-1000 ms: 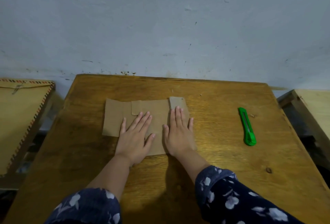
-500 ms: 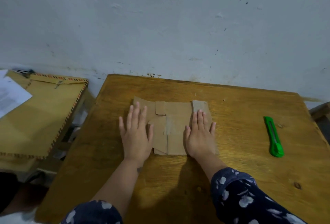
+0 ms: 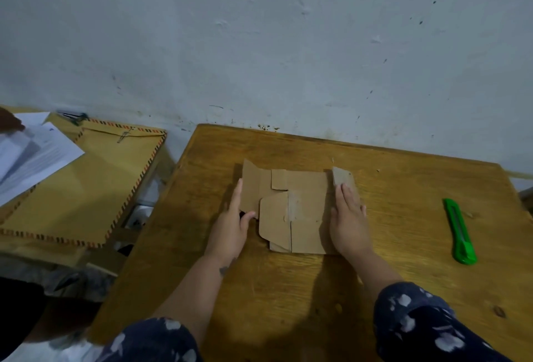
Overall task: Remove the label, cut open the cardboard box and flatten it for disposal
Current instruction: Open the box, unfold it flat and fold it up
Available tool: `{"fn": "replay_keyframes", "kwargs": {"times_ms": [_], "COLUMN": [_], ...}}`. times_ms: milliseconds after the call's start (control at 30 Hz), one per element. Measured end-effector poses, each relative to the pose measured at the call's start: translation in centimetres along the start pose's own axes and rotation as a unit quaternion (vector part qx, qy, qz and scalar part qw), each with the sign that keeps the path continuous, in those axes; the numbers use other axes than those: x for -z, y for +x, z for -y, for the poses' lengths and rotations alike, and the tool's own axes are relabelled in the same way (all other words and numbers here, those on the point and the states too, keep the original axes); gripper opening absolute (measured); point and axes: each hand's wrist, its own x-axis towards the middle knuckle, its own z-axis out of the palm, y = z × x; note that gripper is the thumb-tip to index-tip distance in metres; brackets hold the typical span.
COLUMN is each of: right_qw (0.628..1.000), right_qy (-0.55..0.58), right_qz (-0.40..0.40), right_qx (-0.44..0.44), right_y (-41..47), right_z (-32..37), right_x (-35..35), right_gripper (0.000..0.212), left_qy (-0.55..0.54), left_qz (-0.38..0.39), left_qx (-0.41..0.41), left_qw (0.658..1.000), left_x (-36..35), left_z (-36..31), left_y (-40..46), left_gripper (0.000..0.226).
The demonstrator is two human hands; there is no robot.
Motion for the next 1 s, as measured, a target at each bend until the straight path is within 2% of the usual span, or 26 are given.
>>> {"fn": "replay_keyframes", "kwargs": {"times_ms": [133, 233, 333, 433, 567, 800, 1000], "right_qw": [0.991, 0.979, 0.974, 0.973, 0.969, 0.956, 0.955], "right_qy": [0.132, 0.201, 0.222, 0.226, 0.242, 0.287, 0.294], "right_qz": [-0.010, -0.015, -0.018, -0.018, -0.026, -0.025, -0.025], "right_qx": [-0.017, -0.031, -0.039, -0.037, -0.037, -0.049, -0.037], "right_y": [-0.1, -0.3, -0.6, -0.7, -0.8, -0.9, -1.1], "right_z": [-0.5, -0.8, -0.9, -1.1, -1.2, -1.7, -2.1], "right_x": [1.4, 2.5, 2.8, 2.8, 2.7, 3.1, 3.4], "right_gripper": [0.053, 0.052, 0.051, 0.051, 0.050, 0.050, 0.050], "left_qy": [-0.074, -0.121, -0.138, -0.152, -0.138, -0.030, 0.156], "left_qz": [-0.017, -0.043, -0.086, -0.113, -0.108, -0.091, -0.027], "left_qx": [-0.025, -0.034, -0.039, -0.047, -0.087, -0.138, -0.158], "left_qw": [0.997, 0.991, 0.986, 0.981, 0.981, 0.986, 0.975], "left_x": [-1.1, -2.1, -2.9, -3.3, -4.3, -7.7, -10.3], "left_z": [-0.5, -1.5, -2.6, -4.3, -6.0, -8.8, -9.6], "left_y": [-0.1, -0.1, -0.3, -0.7, -0.8, -1.0, -0.8], "left_gripper": [0.076, 0.055, 0.041, 0.040, 0.041, 0.045, 0.050]}}
